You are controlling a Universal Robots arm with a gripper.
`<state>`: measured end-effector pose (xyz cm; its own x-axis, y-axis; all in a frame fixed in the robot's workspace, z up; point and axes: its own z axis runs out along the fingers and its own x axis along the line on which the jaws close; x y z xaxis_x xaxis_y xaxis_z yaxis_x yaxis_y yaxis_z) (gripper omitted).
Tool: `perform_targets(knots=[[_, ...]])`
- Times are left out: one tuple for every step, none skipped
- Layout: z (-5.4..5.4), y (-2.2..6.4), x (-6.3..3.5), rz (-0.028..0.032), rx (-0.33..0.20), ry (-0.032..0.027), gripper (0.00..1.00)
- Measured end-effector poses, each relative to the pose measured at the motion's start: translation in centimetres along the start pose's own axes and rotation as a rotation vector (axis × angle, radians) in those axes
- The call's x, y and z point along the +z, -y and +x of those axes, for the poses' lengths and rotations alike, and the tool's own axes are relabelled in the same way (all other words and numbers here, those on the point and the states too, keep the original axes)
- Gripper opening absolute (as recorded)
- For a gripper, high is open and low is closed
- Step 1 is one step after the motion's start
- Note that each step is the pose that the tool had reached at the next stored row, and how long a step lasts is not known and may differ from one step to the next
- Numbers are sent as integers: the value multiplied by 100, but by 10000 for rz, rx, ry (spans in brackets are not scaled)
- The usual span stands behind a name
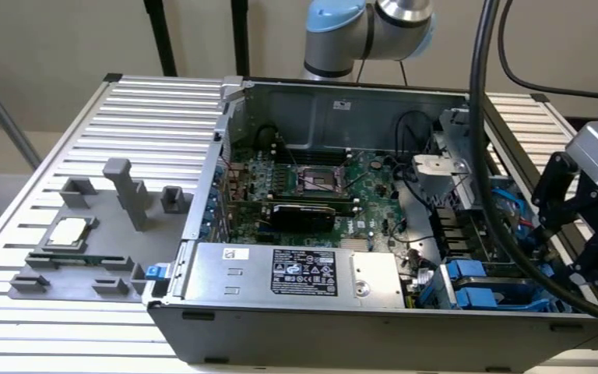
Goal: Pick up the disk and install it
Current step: 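Insert the first disk wire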
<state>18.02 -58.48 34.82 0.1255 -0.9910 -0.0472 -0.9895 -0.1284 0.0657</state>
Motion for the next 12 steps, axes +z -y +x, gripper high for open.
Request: perform_targets(knots=[[0, 0, 0, 0, -16, 3, 0], [0, 0, 0, 0, -31, 5, 0], [0, 0, 0, -1, -46, 8, 0], [0, 0, 1, -1, -60, 10, 0], [0, 0, 0, -2, -75, 11, 0], [0, 0, 0, -2, -88, 12, 0], [0, 0, 0, -2, -102, 13, 0], [0, 0, 0, -3, -114, 14, 0], [0, 0, 0, -3, -126, 14, 0], [0, 0, 0, -4, -137, 14, 0], [0, 0, 0, -4, -148, 16, 0], [0, 0, 0, -4, -160, 17, 0]])
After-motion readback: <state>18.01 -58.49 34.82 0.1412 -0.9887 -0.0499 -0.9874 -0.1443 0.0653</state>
